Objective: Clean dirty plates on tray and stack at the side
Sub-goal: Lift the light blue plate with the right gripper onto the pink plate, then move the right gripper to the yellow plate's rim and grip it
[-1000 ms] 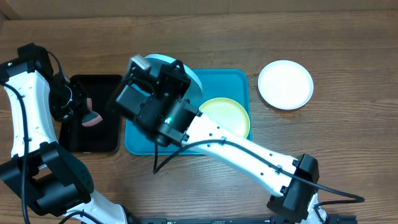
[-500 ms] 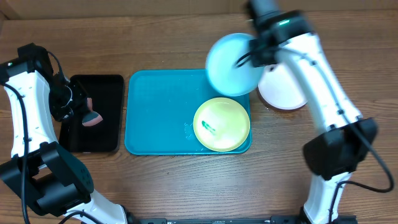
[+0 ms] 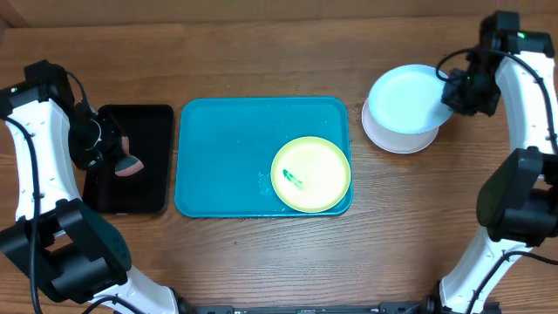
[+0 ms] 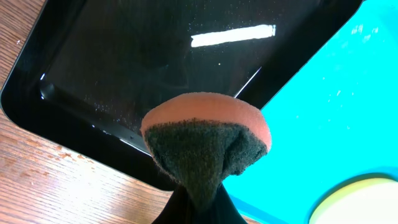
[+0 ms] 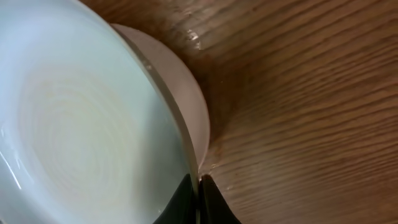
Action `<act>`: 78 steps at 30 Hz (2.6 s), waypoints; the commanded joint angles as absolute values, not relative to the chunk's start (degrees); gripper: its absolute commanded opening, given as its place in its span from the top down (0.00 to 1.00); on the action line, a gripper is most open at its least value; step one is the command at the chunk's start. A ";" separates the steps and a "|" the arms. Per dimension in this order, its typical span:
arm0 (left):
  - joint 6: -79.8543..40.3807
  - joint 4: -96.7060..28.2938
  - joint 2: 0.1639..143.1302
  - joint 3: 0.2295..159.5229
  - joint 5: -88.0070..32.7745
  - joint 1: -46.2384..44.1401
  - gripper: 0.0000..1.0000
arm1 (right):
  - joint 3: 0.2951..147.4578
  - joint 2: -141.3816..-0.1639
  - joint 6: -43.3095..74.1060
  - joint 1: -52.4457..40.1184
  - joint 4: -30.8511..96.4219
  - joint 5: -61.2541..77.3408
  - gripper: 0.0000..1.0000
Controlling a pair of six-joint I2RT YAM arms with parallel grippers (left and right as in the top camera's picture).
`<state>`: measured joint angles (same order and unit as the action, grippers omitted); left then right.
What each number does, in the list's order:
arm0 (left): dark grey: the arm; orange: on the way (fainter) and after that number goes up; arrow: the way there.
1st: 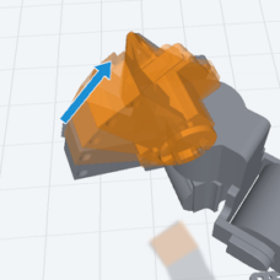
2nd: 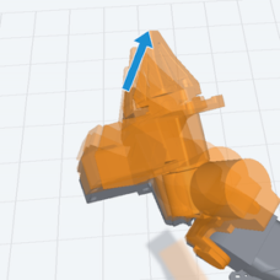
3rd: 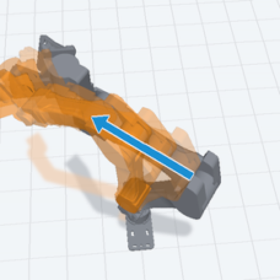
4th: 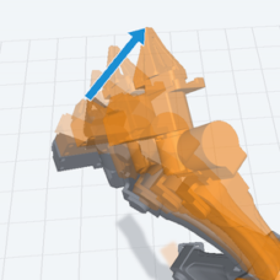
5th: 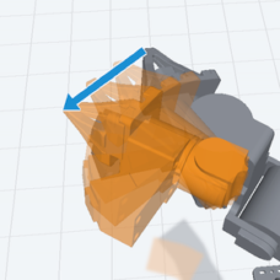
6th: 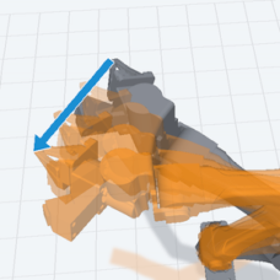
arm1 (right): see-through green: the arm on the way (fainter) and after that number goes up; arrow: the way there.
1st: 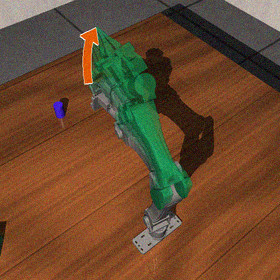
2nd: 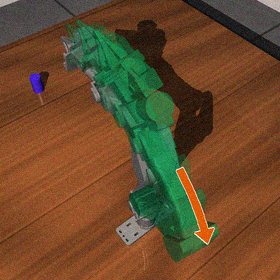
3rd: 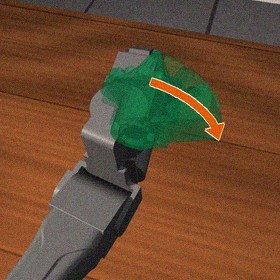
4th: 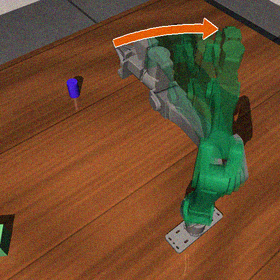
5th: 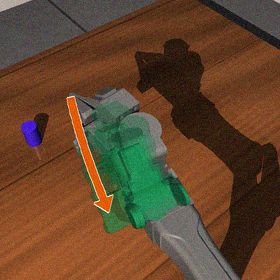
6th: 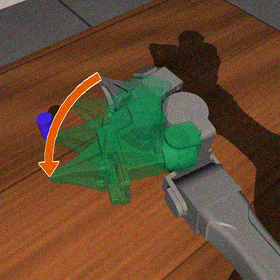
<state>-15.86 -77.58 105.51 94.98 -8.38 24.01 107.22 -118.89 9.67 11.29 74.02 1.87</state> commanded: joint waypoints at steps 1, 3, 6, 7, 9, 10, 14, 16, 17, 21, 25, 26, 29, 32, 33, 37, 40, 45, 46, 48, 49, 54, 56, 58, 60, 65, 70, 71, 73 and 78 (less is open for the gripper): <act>-14.55 -77.49 105.45 95.20 -9.06 23.97 0.96 | 104.47 -119.28 10.50 12.23 71.99 4.93 0.91; -14.55 -77.45 105.45 95.20 -9.06 23.97 0.96 | 102.89 -119.31 10.48 12.23 70.59 6.24 0.81; -14.55 -77.34 105.45 95.20 -9.06 23.97 0.96 | 101.21 -119.31 10.44 11.51 69.19 7.97 0.78; -14.55 -77.34 105.45 95.20 -9.06 23.97 0.96 | 100.84 -119.31 10.07 11.09 68.93 8.62 0.76; -14.55 -77.36 105.45 95.20 -9.06 23.97 0.96 | 100.25 -119.31 8.08 9.93 68.51 10.76 0.69; -14.55 -77.36 105.45 95.20 -9.06 23.97 0.96 | 99.94 -119.31 6.83 9.23 68.29 12.21 0.67; -14.55 -77.38 105.45 95.20 -9.06 23.97 0.96 | 98.91 -119.31 -1.43 5.08 68.16 20.62 0.60; -14.55 -77.38 105.45 95.20 -9.06 23.97 0.96 | 98.56 -119.31 -4.49 2.26 68.27 22.26 0.57; -14.55 -77.38 105.45 95.20 -9.06 23.97 0.96 | 98.54 -119.39 -5.34 0.84 68.38 22.13 0.54; -14.55 -77.56 105.45 95.20 -9.06 23.97 0.96 | 98.56 -119.39 -11.16 -6.09 68.36 22.15 0.49; -14.55 -77.58 105.45 95.20 -9.06 23.97 0.96 | 98.54 -119.52 -15.73 -12.75 68.29 19.03 0.39; -14.55 -77.56 105.45 95.20 -9.06 23.97 0.96 | 98.54 -119.61 -15.66 -14.24 68.14 16.69 0.39; -14.55 -77.56 105.45 95.20 -9.06 23.97 0.96 | 98.50 -119.72 -13.87 -18.33 68.42 11.70 0.41; -14.55 -77.43 105.45 95.20 -9.06 23.97 0.96 | 98.50 -119.70 -9.65 -21.12 68.69 9.52 0.50; -14.55 -77.36 105.45 95.20 -9.06 23.97 0.96 | 98.50 -119.70 -7.84 -21.78 68.62 8.95 0.51; -14.57 -77.34 105.45 95.20 -9.32 23.97 0.96 | 97.36 -119.72 -5.98 -23.53 66.08 8.56 0.51; -14.52 -77.45 105.45 95.20 -10.31 23.97 0.96 | 94.50 -119.72 -6.00 -23.62 62.00 8.54 0.41; -14.55 -77.52 105.45 95.20 -10.39 23.97 0.96 | 89.32 -119.72 -5.61 -23.62 58.33 8.58 0.45; -14.55 -77.49 105.45 95.20 -10.39 23.97 0.96 | 88.73 -119.72 -5.23 -23.62 58.33 8.58 0.47; -14.55 -77.41 105.45 95.20 -10.52 23.97 0.96 | 87.70 -119.72 -4.40 -23.62 58.37 8.60 0.49; -14.55 -77.38 105.45 95.20 -10.61 23.97 0.96 | 87.42 -119.72 -4.21 -23.62 58.59 8.56 0.50; -14.55 -77.60 105.45 95.20 -10.61 23.97 0.96 | 86.19 -119.72 -4.21 -23.62 59.92 8.56 0.55; -14.55 -77.58 105.45 95.20 -10.61 23.97 0.96 | 86.08 -119.72 -4.19 -23.62 60.60 8.60 0.54; -14.55 -77.60 105.45 95.20 -10.61 23.97 0.96 | 86.08 -119.72 -2.92 -23.62 61.28 8.60 0.55; -14.55 -77.60 105.45 95.20 -10.61 23.97 0.96 | 86.11 -119.72 -1.43 -23.62 61.73 8.67 0.57; -14.55 -77.56 105.45 95.20 -10.61 23.97 0.96 | 89.17 -119.70 -1.45 -23.62 62.81 8.99 0.53; -14.50 -77.58 105.45 95.20 -10.57 23.97 0.96 | 93.60 -119.70 -1.48 -23.62 61.73 3.16 0.51; -14.50 -77.56 105.45 95.20 -10.57 23.97 0.96 | 93.86 -119.70 -1.48 -23.62 61.04 1.39 0.51; -14.31 -77.54 105.45 95.20 -10.57 23.97 0.96 | 93.82 -119.70 -1.58 -23.62 59.31 -2.07 0.51; -14.09 -77.56 105.45 95.20 -10.57 23.97 0.96 | 93.27 -119.72 -1.69 -23.62 57.34 -3.77 0.51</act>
<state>-15.84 -77.58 105.51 94.98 -9.47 24.01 92.71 -119.77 -1.72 -23.66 57.71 -0.75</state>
